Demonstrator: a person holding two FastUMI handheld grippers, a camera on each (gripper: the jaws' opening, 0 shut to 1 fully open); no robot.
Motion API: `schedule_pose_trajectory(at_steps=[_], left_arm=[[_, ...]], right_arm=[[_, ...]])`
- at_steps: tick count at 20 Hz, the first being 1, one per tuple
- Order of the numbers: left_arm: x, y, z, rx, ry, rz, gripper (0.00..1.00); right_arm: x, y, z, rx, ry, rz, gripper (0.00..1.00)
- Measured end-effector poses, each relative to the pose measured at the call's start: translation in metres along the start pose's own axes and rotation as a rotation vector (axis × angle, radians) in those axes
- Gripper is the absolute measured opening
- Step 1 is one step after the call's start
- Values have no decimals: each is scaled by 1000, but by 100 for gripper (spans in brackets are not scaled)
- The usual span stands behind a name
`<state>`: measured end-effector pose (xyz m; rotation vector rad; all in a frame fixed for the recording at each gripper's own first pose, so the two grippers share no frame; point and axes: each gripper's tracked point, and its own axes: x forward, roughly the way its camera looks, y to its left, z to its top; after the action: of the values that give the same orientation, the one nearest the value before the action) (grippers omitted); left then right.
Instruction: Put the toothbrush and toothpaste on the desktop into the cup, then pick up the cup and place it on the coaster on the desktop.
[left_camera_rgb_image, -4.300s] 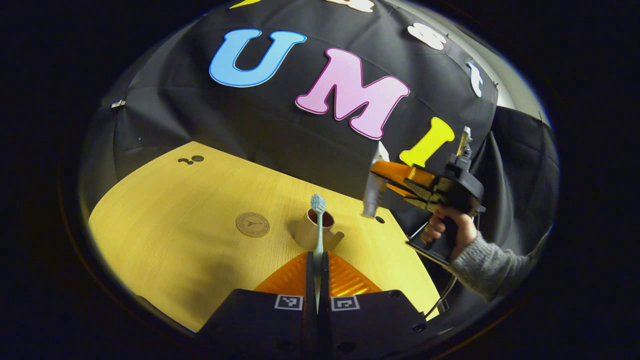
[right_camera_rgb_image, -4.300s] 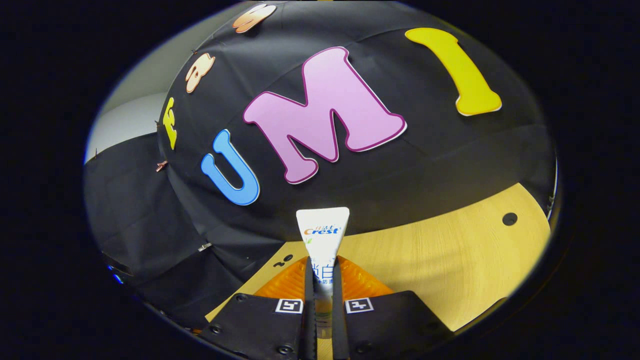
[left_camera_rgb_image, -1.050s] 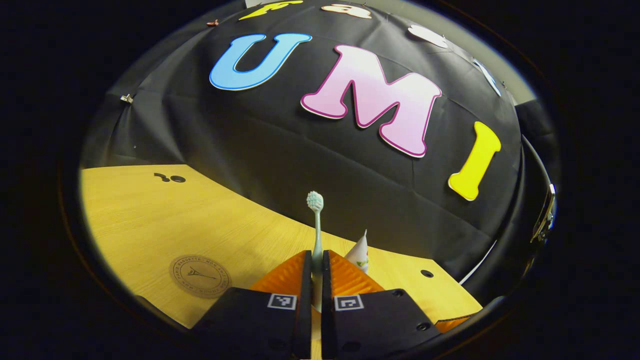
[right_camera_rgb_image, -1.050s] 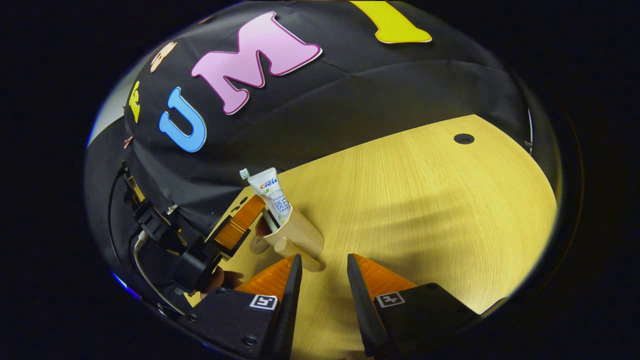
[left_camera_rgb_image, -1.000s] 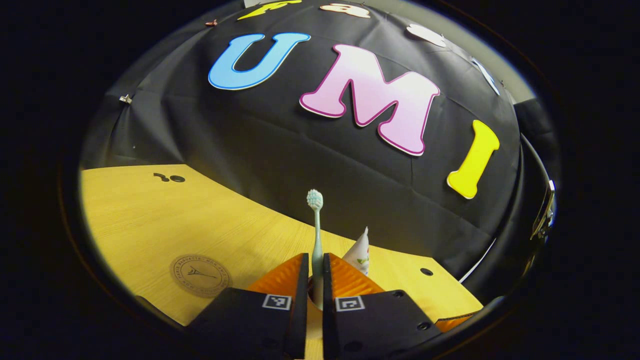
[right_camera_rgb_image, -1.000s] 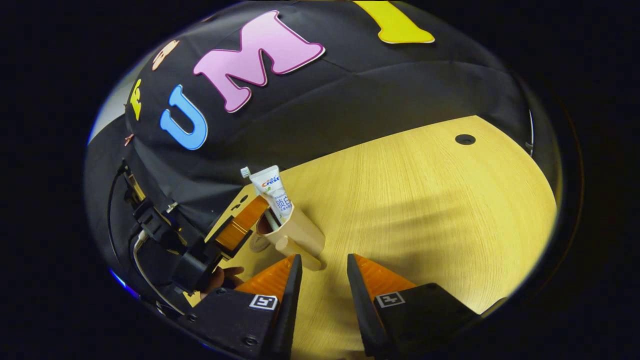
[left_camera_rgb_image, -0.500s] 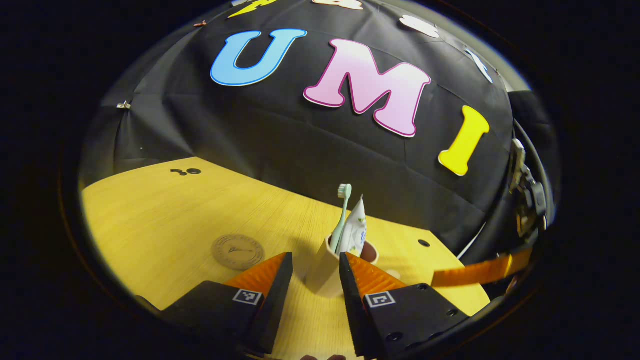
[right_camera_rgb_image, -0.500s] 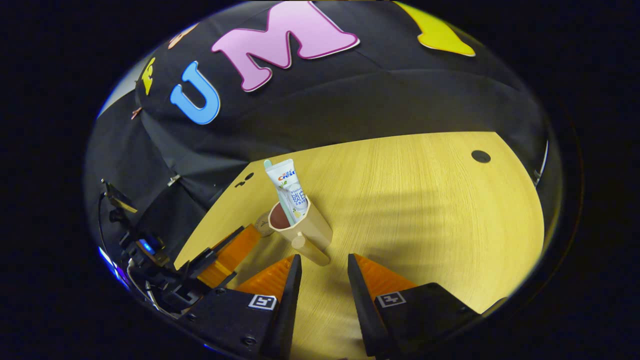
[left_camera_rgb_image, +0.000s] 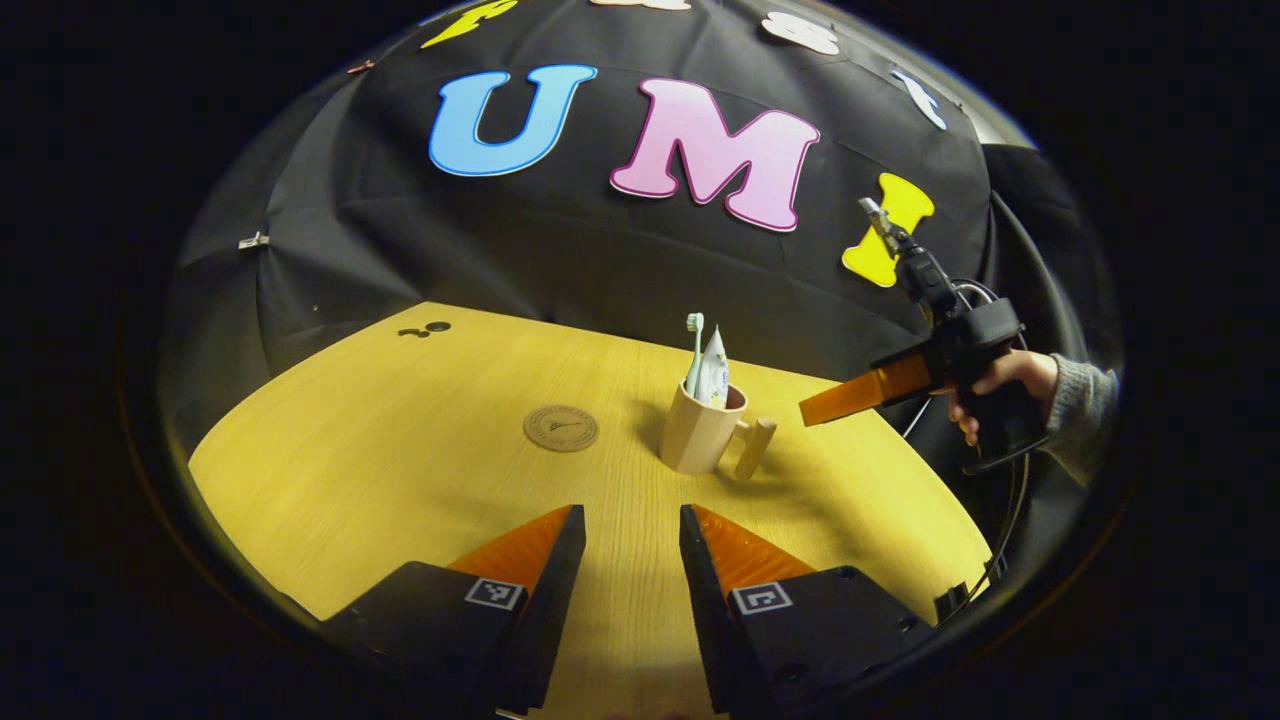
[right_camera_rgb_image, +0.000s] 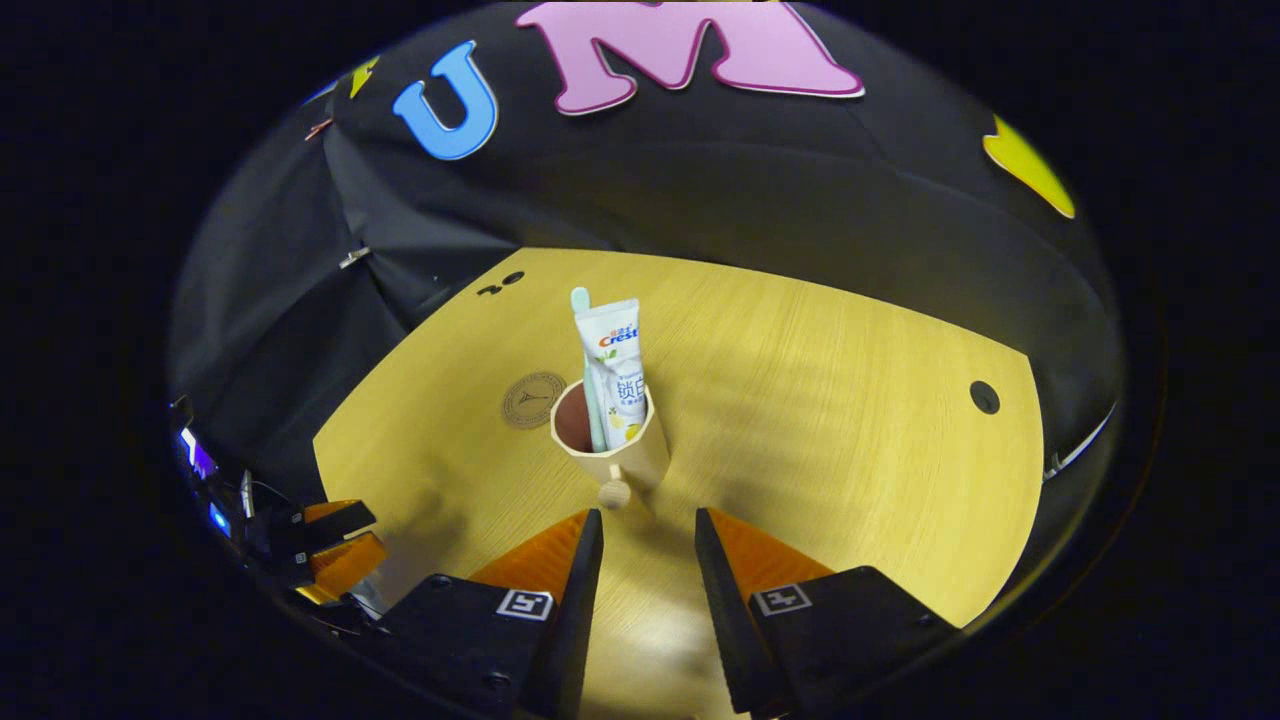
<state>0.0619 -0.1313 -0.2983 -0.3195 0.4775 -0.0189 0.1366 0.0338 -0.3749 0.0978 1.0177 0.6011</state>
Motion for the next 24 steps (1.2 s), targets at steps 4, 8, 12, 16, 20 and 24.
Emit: schedule_pose_trajectory(at_steps=[4,8,12,16,20,24], left_arm=[[-27,9,1,-60,-6,40,61],[-41,10,-5,-98,-7,72,61],[-45,10,-14,-100,-4,88,61],[-46,17,-21,-105,5,107,61],[-45,23,-26,-107,14,125,62],[-41,23,-24,-95,17,121,62]], right_arm=[[30,4,-6,-73,85,-34,58],[59,4,-18,-107,193,-54,58],[78,4,-17,-128,244,-53,58],[91,9,-16,-144,281,-48,58],[96,15,-19,-140,317,-32,53],[97,15,-22,-193,317,-53,25]])
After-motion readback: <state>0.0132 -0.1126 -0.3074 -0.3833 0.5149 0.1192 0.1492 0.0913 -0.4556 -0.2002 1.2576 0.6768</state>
